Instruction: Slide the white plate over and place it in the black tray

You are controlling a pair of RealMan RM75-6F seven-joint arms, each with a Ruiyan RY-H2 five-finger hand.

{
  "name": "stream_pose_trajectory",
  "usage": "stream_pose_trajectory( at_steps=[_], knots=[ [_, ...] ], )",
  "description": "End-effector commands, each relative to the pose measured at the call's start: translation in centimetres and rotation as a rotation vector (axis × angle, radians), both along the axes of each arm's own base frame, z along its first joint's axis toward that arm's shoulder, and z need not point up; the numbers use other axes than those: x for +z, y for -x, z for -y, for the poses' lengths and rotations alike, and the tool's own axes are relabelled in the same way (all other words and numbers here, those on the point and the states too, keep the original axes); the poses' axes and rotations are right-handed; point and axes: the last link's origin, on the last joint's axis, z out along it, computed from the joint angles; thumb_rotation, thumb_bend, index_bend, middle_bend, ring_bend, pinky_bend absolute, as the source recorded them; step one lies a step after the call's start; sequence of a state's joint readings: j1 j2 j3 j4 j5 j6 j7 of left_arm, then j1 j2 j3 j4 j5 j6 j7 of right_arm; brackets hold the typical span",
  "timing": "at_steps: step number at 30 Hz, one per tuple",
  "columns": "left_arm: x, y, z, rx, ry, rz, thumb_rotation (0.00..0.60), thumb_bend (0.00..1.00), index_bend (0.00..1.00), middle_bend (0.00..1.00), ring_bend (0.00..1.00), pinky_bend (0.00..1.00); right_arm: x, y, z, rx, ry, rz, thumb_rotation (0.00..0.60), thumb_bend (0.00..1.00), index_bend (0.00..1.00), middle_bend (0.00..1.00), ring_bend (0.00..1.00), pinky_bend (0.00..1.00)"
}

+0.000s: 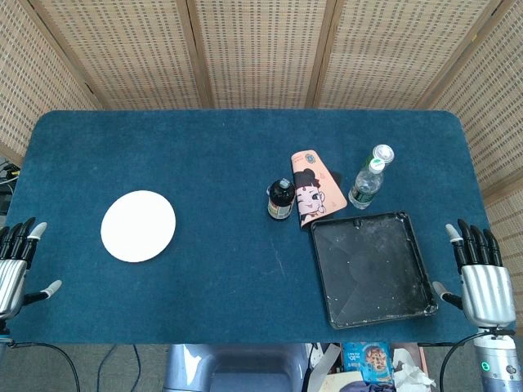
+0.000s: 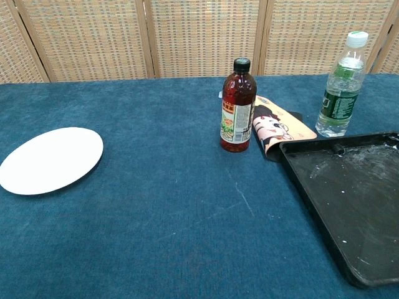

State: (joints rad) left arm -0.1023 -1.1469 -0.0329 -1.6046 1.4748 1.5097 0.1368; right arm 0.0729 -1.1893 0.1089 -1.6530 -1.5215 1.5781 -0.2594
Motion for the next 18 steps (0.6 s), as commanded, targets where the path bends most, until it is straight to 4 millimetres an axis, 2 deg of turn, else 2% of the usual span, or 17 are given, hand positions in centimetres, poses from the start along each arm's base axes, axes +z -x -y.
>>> stream_pose_trajectory(
  at_steps=[1, 10, 18],
  knots=[
    [0.0, 0.0, 0.0, -0.001, 0.002, 0.0, 0.6, 0.0, 0.0, 0.0, 0.0, 0.0, 0.0, 0.0, 0.0, 0.001, 0.001, 0.002, 0.6, 0.0, 0.0, 0.0, 0.0, 0.0],
    [-0.9, 0.1, -0.3, -0.01, 0.032, -0.008, 0.6, 0.0, 0.0, 0.0, 0.0, 0.0, 0.2, 0.0, -0.1, -0.002, 0.001, 0.013, 0.6, 0.0, 0.0, 0.0, 0.0, 0.0],
    [-5.5, 1.4, -3.7, -0.067, 0.164, 0.11, 0.6, 0.0, 0.01, 0.0, 0.0, 0.0, 0.1, 0.3, 0.3, -0.019, -0.011, 0.017, 0.6, 0.0, 0.0, 0.0, 0.0, 0.0]
  ],
)
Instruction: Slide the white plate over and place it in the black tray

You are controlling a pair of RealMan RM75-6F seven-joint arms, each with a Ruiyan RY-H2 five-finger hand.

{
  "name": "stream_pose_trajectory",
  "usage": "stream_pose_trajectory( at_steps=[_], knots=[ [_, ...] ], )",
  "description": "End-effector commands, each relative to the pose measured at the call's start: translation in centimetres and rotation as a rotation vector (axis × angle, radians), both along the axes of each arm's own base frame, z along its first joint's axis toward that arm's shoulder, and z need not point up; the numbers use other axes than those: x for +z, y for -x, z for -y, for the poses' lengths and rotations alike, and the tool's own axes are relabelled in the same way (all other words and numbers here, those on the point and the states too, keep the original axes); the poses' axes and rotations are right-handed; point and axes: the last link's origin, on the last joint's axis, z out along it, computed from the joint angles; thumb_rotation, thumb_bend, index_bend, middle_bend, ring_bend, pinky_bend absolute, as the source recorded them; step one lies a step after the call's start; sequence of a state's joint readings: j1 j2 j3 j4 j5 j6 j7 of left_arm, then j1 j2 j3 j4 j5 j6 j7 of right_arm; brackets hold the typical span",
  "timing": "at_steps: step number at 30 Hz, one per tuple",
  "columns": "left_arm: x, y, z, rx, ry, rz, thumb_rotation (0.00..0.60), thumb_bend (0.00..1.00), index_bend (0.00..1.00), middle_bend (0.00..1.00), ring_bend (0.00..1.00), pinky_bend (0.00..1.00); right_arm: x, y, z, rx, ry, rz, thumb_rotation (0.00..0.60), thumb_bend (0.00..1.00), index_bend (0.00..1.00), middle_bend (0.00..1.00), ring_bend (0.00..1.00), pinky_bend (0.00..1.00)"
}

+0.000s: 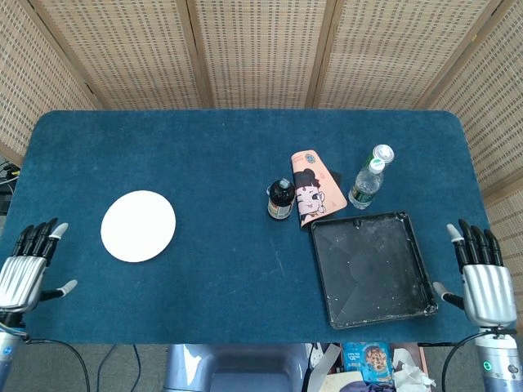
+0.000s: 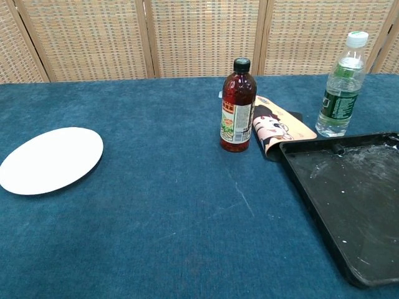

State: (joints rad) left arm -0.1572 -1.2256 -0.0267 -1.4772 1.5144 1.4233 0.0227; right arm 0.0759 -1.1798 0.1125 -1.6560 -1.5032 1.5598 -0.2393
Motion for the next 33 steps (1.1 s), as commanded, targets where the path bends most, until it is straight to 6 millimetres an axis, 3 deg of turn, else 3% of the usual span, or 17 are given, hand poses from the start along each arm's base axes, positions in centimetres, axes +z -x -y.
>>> stream_pose_trajectory(
  at_steps=[1, 8, 19, 33],
  knots=[
    [-3.4, 0.8, -2.5, -0.022, 0.081, 0.053, 0.6, 0.01, 0.04, 0.0, 0.0, 0.0, 0.0, 0.1, 0.2, -0.005, -0.002, 0.001, 0.6, 0.0, 0.0, 0.0, 0.0, 0.0],
    [-7.4, 1.2, -4.7, -0.015, 0.139, 0.042, 0.6, 0.17, 0.22, 0.0, 0.0, 0.0, -0.1, 0.2, 0.3, -0.013, -0.008, 0.003, 0.6, 0.0, 0.0, 0.0, 0.0, 0.0],
    [-10.6, 1.3, -5.7, 0.0, 0.146, 0.031, 0.6, 0.27, 0.28, 0.0, 0.0, 0.0, -0.4, 0.6, 0.7, -0.029, -0.032, 0.002, 0.6, 0.0, 0.0, 0.0, 0.0, 0.0],
    [-13.1, 0.7, -6.5, -0.019, 0.153, 0.033, 0.6, 0.28, 0.3, 0.0, 0.0, 0.0, -0.5, 0.8, 0.9, -0.04, -0.038, 0.007, 0.6, 0.0, 0.0, 0.0, 0.0, 0.0]
  ],
)
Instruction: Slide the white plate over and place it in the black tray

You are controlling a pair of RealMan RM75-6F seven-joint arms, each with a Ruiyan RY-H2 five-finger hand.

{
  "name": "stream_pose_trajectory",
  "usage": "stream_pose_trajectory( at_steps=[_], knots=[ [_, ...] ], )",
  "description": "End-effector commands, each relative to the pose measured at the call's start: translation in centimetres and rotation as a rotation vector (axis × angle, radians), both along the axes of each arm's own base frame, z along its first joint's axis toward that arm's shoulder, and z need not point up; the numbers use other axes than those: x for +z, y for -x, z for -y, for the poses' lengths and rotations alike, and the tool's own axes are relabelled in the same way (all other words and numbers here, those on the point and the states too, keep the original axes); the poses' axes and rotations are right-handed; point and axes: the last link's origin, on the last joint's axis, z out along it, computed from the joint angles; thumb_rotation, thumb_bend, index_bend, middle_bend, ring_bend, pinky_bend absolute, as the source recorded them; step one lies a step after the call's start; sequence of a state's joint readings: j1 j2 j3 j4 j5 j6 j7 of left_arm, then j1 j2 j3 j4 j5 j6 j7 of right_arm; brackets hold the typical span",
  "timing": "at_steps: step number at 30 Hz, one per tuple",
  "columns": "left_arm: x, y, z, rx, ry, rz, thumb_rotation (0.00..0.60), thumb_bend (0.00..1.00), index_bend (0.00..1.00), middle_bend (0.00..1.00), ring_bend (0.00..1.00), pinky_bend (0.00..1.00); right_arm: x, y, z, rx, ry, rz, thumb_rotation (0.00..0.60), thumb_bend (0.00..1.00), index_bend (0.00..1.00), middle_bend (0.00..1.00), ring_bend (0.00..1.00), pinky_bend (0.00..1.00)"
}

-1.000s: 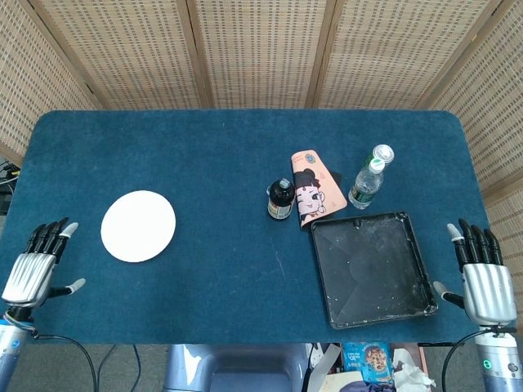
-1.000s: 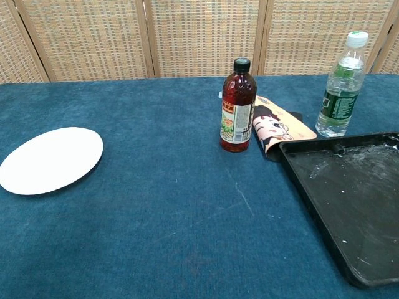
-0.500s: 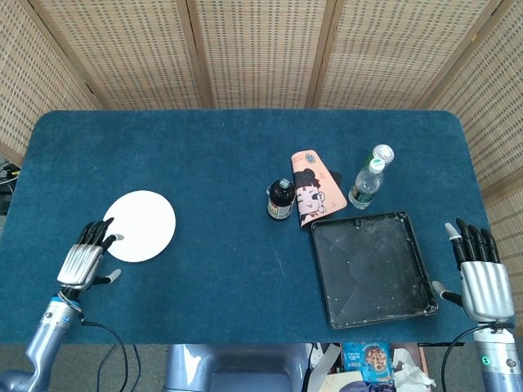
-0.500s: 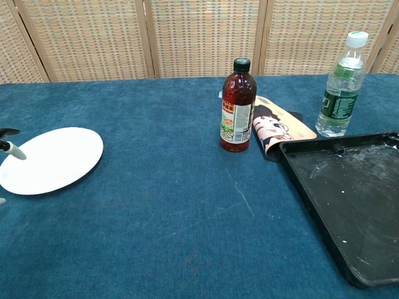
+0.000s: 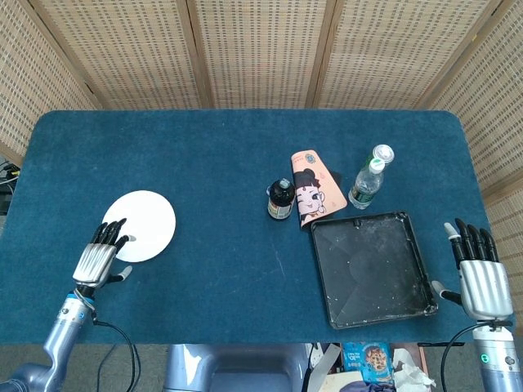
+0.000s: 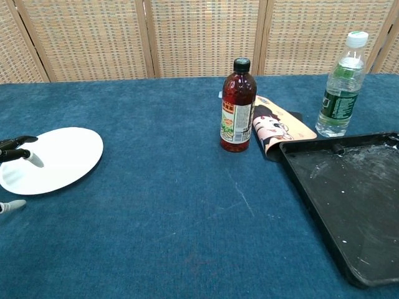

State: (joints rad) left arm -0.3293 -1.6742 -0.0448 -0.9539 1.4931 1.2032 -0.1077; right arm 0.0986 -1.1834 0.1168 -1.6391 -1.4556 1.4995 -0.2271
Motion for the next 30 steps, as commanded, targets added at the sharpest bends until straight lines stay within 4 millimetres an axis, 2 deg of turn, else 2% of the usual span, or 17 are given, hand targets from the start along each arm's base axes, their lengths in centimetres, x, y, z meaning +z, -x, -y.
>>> stream_pose_trajectory(
  at_steps=[1, 13, 20, 23, 25, 30],
  knots=[
    [-0.4, -0.1, -0.4, -0.005, -0.004, -0.005, 0.6, 0.28, 0.3, 0.0, 0.0, 0.0, 0.0, 0.0, 0.0, -0.001, 0.001, 0.002, 0.6, 0.0, 0.0, 0.0, 0.0, 0.0],
    [-1.2, -0.6, -1.8, -0.012, -0.004, -0.015, 0.6, 0.3, 0.31, 0.0, 0.0, 0.0, -0.1, 0.2, 0.2, -0.009, -0.006, 0.002, 0.6, 0.0, 0.0, 0.0, 0.0, 0.0],
    [-1.3, -0.7, -2.4, -0.007, -0.009, -0.014, 0.6, 0.42, 0.36, 0.0, 0.0, 0.0, -0.1, 0.3, 0.3, -0.012, -0.007, 0.005, 0.6, 0.0, 0.0, 0.0, 0.0, 0.0],
    [-1.2, -0.8, -2.8, -0.003, -0.017, -0.003, 0.6, 0.46, 0.41, 0.0, 0.0, 0.0, -0.1, 0.3, 0.3, -0.013, -0.007, 0.008, 0.6, 0.0, 0.0, 0.0, 0.0, 0.0],
    [-1.1, -1.0, -3.0, -0.009, -0.032, 0.009, 0.6, 0.49, 0.48, 0.0, 0.0, 0.0, -0.1, 0.3, 0.3, -0.013, -0.008, 0.01, 0.6, 0.0, 0.0, 0.0, 0.0, 0.0],
    [-0.8, -1.5, -3.2, -0.053, -0.093, 0.043, 0.6, 0.5, 0.66, 0.0, 0.0, 0.0, -0.1, 0.3, 0.3, -0.012, -0.011, 0.014, 0.6, 0.0, 0.0, 0.0, 0.0, 0.0]
  ],
)
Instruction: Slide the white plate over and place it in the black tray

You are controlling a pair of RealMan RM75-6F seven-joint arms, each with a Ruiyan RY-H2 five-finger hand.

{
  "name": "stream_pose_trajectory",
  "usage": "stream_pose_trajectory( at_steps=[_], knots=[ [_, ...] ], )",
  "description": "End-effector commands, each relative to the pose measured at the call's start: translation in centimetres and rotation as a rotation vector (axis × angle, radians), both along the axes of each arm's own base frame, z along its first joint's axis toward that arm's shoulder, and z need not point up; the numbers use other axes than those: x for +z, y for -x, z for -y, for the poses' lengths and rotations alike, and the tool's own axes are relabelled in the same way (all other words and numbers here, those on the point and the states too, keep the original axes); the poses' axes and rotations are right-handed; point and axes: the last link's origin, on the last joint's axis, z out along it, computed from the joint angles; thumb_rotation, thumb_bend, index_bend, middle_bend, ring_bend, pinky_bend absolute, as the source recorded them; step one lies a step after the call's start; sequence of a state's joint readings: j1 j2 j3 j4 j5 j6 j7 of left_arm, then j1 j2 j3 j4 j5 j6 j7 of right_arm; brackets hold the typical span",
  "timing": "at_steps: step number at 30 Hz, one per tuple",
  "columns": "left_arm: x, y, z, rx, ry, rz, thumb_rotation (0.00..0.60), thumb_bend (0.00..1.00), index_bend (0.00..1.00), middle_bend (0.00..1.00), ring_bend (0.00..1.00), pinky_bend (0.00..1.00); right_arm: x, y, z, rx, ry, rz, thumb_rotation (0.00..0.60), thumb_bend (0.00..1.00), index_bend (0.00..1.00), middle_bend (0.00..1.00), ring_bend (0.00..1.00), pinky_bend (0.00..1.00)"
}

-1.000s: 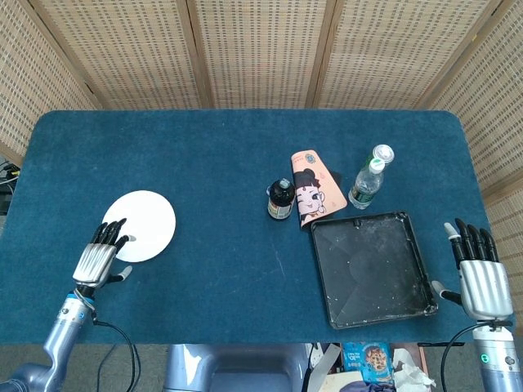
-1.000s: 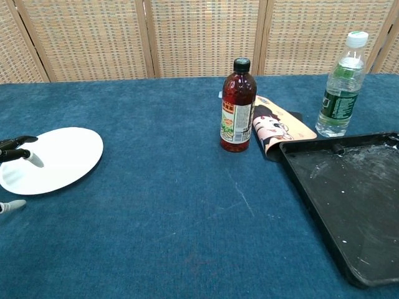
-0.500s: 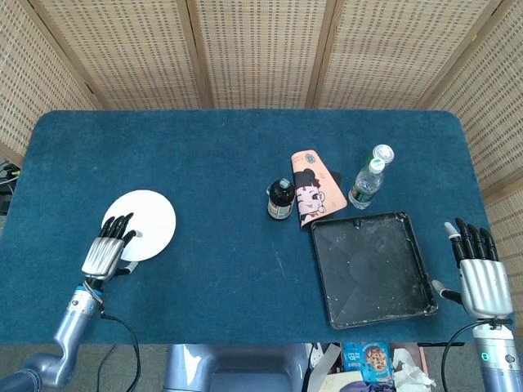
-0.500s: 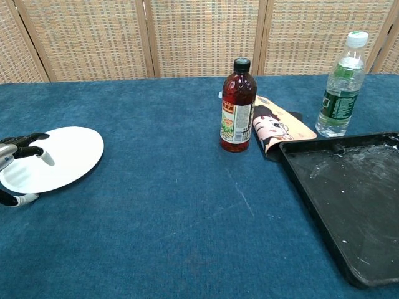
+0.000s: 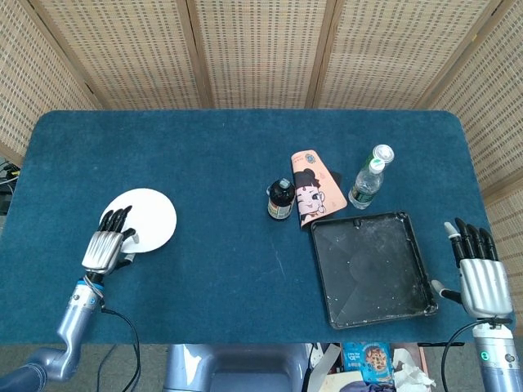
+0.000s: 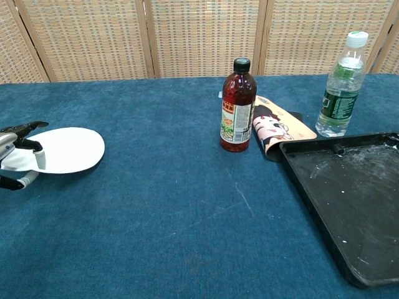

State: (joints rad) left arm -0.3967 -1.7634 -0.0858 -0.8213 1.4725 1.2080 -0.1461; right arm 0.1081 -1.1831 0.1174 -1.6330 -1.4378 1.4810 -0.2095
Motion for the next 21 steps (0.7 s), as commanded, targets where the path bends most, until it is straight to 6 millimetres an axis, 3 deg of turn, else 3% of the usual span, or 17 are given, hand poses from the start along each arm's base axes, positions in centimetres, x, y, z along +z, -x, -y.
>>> stream_pose_trajectory(
  at_steps=[1, 11, 21],
  knots=[
    [0.2, -0.5, -0.1, -0.034, -0.043, 0.041, 0.6, 0.5, 0.69, 0.0, 0.0, 0.0, 0.0, 0.0, 0.0, 0.001, -0.001, 0.0, 0.6, 0.0, 0.0, 0.0, 0.0, 0.0],
    [2.5, -1.9, -0.1, -0.173, -0.146, 0.168, 0.6, 0.5, 0.77, 0.0, 0.0, 0.0, -0.3, -0.2, -0.1, 0.007, -0.007, -0.005, 0.6, 0.0, 0.0, 0.0, 0.0, 0.0],
    [4.1, -6.0, 0.5, -0.38, -0.13, 0.267, 0.6, 0.5, 0.79, 0.0, 0.0, 0.0, -0.4, -0.2, -0.1, 0.009, -0.006, -0.01, 0.6, 0.0, 0.0, 0.0, 0.0, 0.0]
  ],
)
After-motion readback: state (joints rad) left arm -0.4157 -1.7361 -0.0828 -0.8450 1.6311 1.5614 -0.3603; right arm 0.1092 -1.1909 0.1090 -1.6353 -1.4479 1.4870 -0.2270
